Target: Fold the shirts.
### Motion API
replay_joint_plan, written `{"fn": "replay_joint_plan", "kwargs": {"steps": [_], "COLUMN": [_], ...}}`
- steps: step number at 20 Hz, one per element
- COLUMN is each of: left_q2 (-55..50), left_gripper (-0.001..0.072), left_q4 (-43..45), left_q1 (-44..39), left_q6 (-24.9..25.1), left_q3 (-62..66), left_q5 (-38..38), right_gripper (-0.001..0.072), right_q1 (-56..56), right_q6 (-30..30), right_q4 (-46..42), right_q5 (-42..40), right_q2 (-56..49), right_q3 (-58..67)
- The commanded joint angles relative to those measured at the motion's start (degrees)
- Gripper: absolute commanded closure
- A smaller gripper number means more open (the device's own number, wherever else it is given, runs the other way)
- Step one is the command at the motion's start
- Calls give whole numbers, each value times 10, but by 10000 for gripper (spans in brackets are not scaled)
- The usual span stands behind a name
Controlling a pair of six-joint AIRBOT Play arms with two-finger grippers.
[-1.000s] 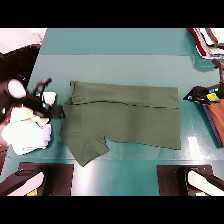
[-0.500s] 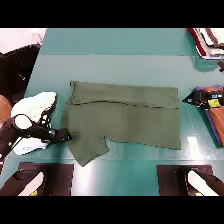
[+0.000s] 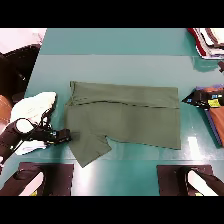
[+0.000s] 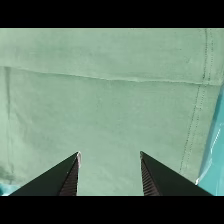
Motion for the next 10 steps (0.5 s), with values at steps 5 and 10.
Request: {"fn": "replay_joint_plan", "kwargs": {"steps": [5, 10], "left_q2": [1, 1], "left_gripper": [685, 685], "left_q4": [-17, -7], "left_q1": [0, 0], "left_q6": [46, 62], "left_q3": [44, 106], "left_q5": [-55, -77], "right_gripper": [277, 189], "right_q1": [-23, -145], "right_q6": [0, 2], "right_q4": [-48, -134], "right_q5": [61, 96], "right_q2": [3, 42], "right_q3": [-9, -189]}}
